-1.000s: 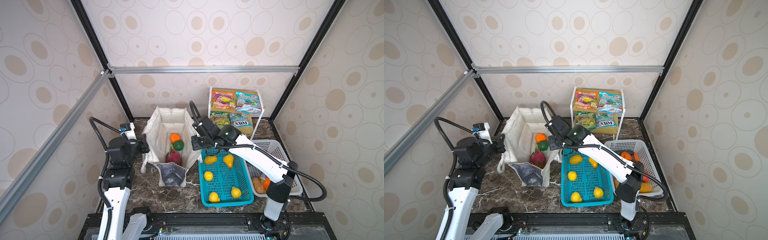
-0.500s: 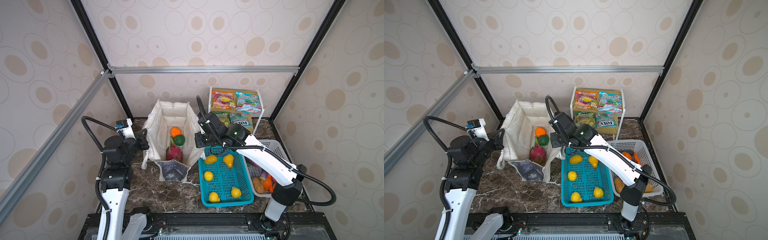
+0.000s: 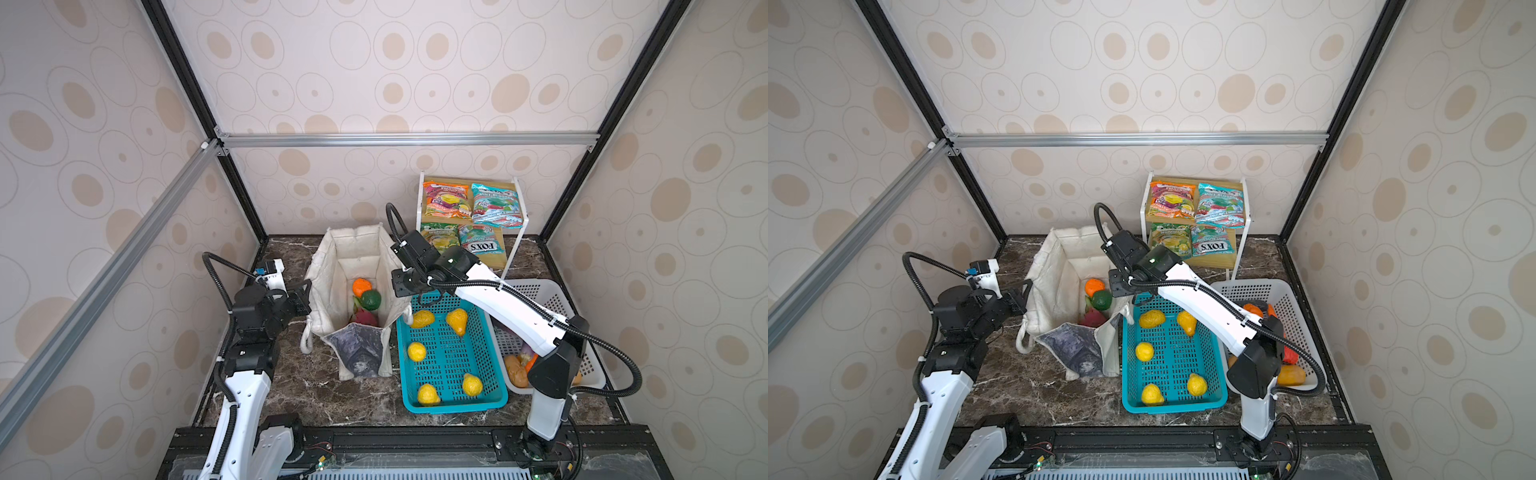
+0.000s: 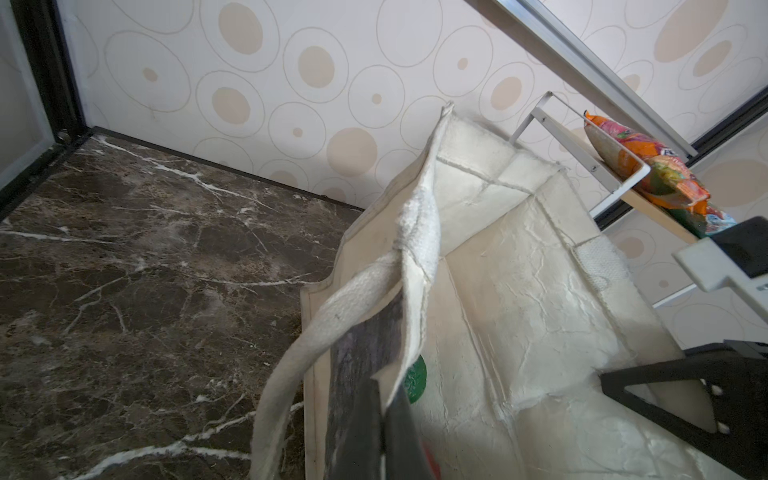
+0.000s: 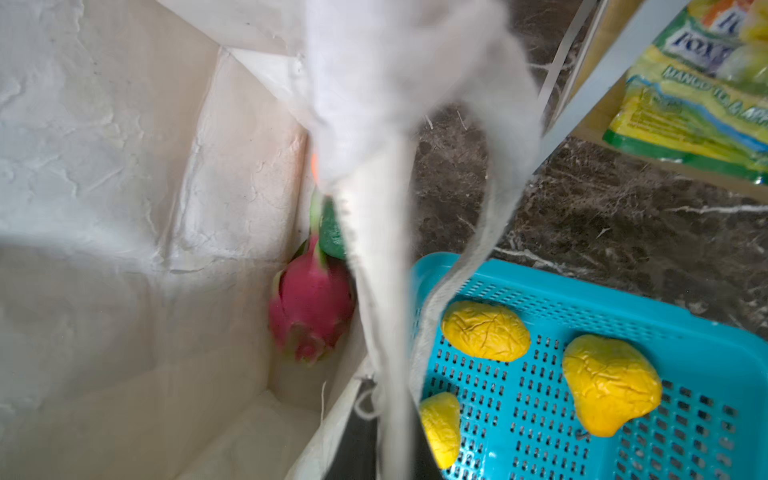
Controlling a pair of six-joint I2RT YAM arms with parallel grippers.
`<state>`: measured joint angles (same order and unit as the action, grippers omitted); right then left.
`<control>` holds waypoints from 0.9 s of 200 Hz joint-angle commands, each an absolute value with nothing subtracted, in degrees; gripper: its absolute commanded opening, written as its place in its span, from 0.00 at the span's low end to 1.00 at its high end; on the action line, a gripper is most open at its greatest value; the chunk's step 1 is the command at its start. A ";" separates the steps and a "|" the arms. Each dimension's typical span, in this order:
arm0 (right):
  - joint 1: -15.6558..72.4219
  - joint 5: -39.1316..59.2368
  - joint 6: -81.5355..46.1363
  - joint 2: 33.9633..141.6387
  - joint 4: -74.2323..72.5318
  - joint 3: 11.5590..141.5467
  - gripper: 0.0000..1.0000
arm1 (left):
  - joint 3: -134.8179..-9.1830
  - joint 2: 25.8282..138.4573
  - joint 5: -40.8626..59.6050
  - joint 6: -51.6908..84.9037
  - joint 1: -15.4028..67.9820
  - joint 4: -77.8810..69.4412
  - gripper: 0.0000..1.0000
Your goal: Place the food into the grocery bag and tie it
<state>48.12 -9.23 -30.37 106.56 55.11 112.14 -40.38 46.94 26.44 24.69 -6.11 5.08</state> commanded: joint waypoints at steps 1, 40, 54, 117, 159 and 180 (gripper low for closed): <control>47.96 -12.16 -30.65 105.67 58.32 113.90 0.50 | -39.20 45.34 23.30 20.89 -6.58 1.16 0.00; 48.16 -20.42 -30.32 101.87 64.15 119.14 1.00 | -37.28 44.40 20.85 19.14 -6.59 0.44 0.00; 48.18 -22.51 -27.89 100.57 65.61 122.88 1.00 | -36.90 44.06 20.63 18.25 -6.58 0.39 0.00; 40.81 -16.52 -15.77 92.12 56.46 127.60 0.99 | -33.68 41.98 19.99 17.90 -6.57 -1.58 0.00; 27.20 -4.77 -20.74 97.43 56.55 135.95 0.90 | -32.76 41.48 19.91 18.53 -6.59 -1.34 0.00; 24.18 -3.09 -22.86 103.27 59.06 142.53 0.79 | -32.65 41.79 20.53 18.76 -6.59 -1.22 0.00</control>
<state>26.33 -8.71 -20.45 97.10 56.29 137.58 -32.69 42.11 20.01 19.66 -6.13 0.64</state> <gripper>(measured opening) 0.826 0.047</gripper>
